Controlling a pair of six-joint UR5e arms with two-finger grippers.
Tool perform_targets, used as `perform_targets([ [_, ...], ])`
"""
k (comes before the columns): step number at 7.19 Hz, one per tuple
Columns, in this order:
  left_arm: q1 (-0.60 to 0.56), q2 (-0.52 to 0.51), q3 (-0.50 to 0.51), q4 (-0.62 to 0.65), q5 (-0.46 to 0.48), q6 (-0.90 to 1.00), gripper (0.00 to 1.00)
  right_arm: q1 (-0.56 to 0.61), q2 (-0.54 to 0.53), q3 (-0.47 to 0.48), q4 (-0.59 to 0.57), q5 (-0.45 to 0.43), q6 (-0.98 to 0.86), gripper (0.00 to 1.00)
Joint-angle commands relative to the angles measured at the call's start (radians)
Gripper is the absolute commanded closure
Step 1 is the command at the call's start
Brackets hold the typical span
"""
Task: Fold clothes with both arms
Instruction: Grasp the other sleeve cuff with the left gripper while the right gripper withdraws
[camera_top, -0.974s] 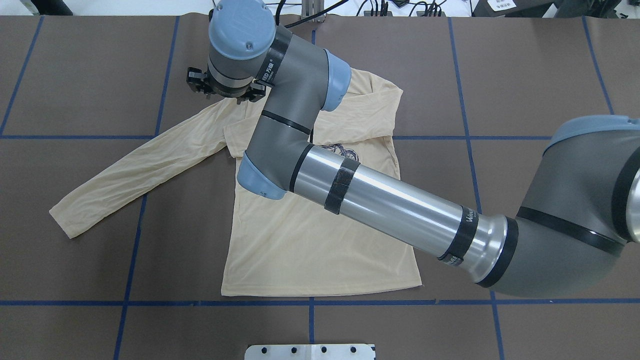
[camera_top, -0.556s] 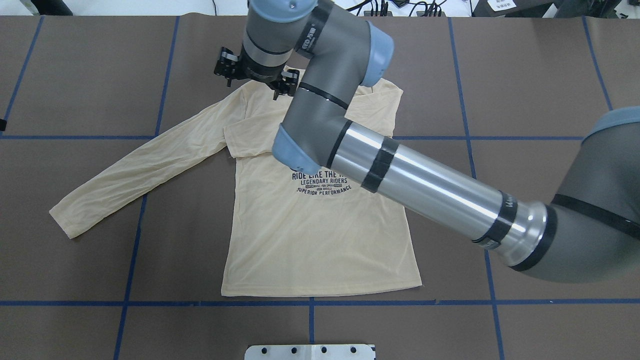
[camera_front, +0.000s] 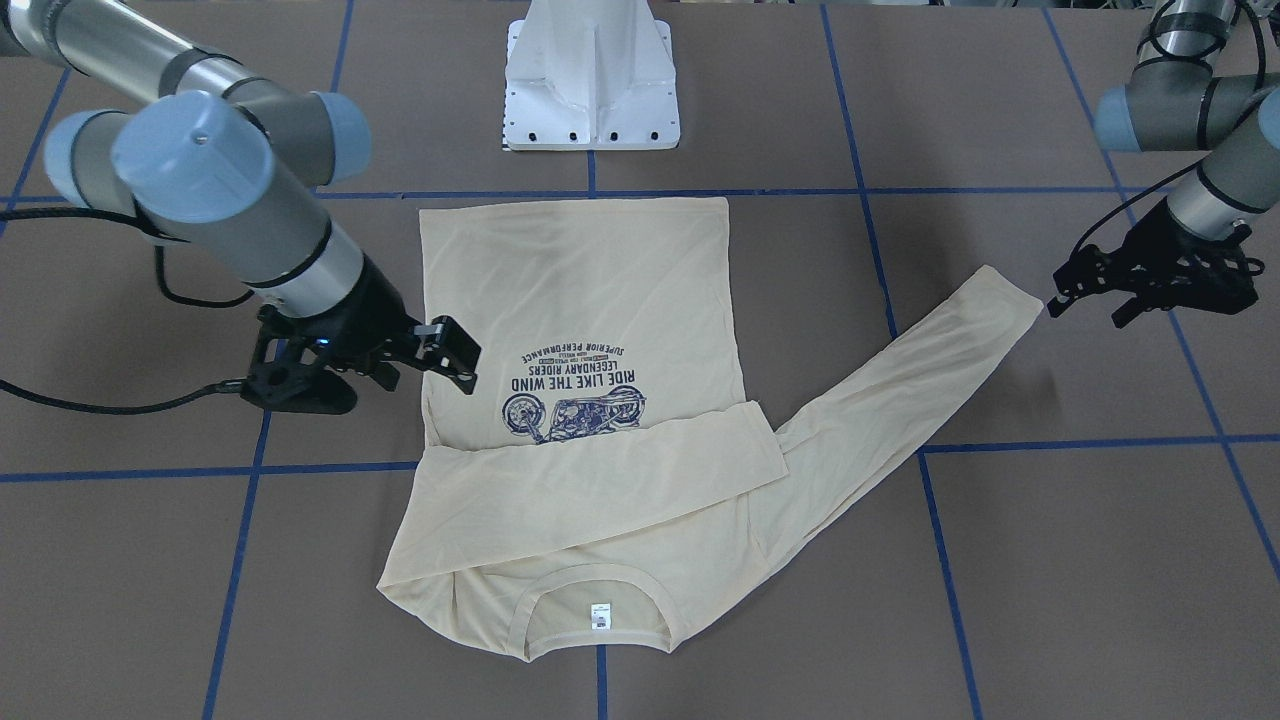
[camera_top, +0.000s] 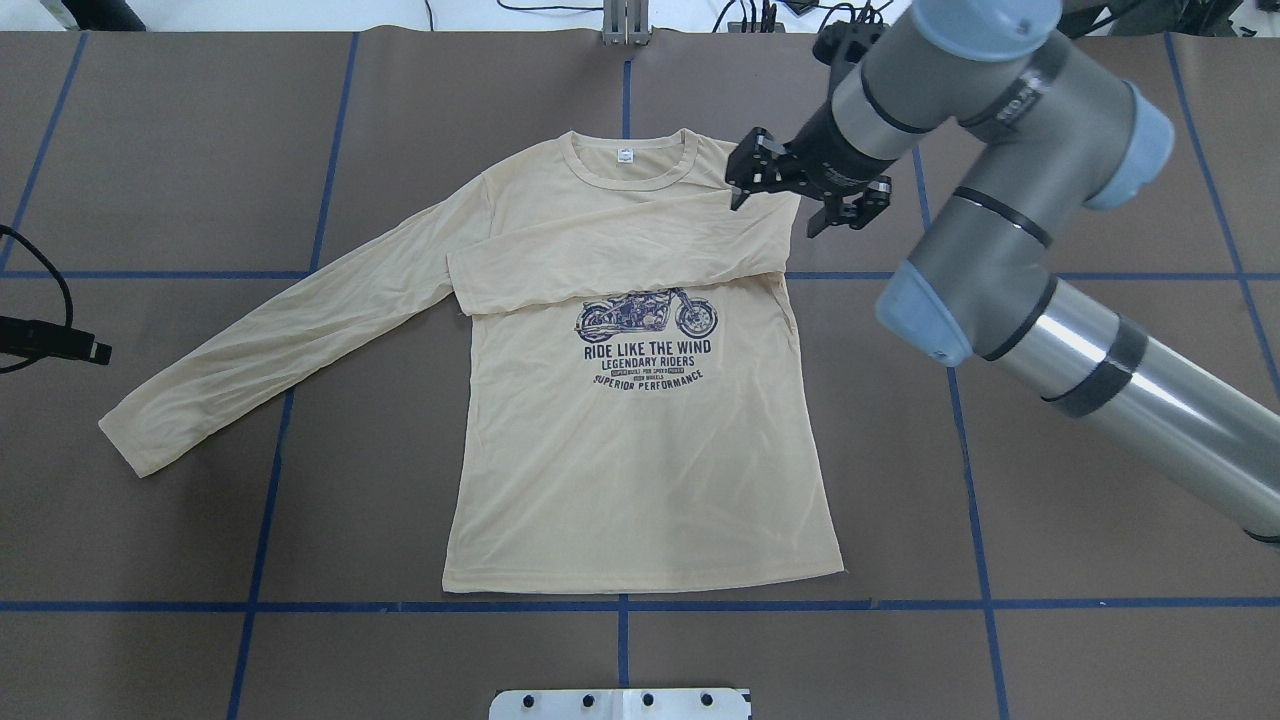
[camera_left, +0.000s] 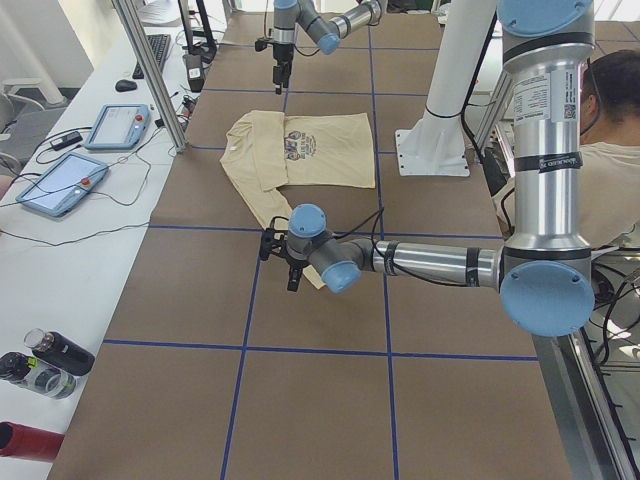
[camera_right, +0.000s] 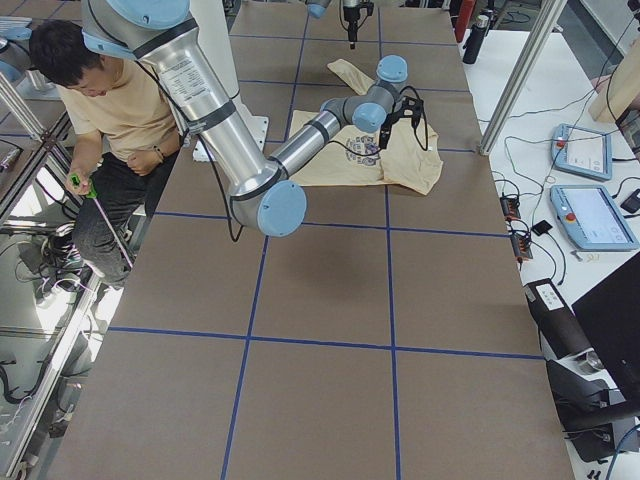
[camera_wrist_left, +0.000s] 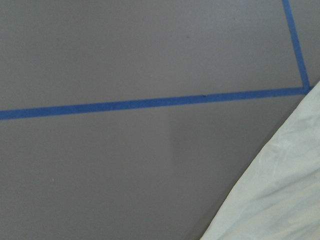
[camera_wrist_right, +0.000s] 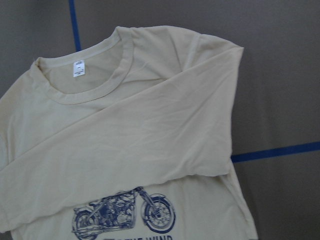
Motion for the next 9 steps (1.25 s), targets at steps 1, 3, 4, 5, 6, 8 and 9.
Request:
perform_targets([
  [1,0.030,0.002,0.038,-0.027,-0.009,0.003,0.28,0.028,-0.080,0.051,0.000,0.005,-0.035,0.08],
  [3,0.035,0.002,0.046,-0.027,-0.037,0.002,0.50,0.028,-0.082,0.059,0.000,0.011,-0.035,0.08],
  [4,0.041,0.002,0.058,-0.029,-0.038,0.003,0.51,0.028,-0.080,0.057,0.000,0.008,-0.035,0.08],
  [5,0.055,0.002,0.057,-0.029,-0.038,0.002,0.51,0.027,-0.079,0.057,0.000,0.008,-0.035,0.08],
  [6,0.061,0.002,0.057,-0.029,-0.040,0.002,0.51,0.027,-0.079,0.059,0.000,0.010,-0.035,0.08],
  [8,0.067,0.002,0.058,-0.029,-0.043,0.003,0.51,0.025,-0.080,0.056,0.000,0.005,-0.035,0.08],
  [9,0.075,0.002,0.060,-0.029,-0.043,0.003,0.52,0.024,-0.079,0.050,0.000,0.004,-0.035,0.08],
])
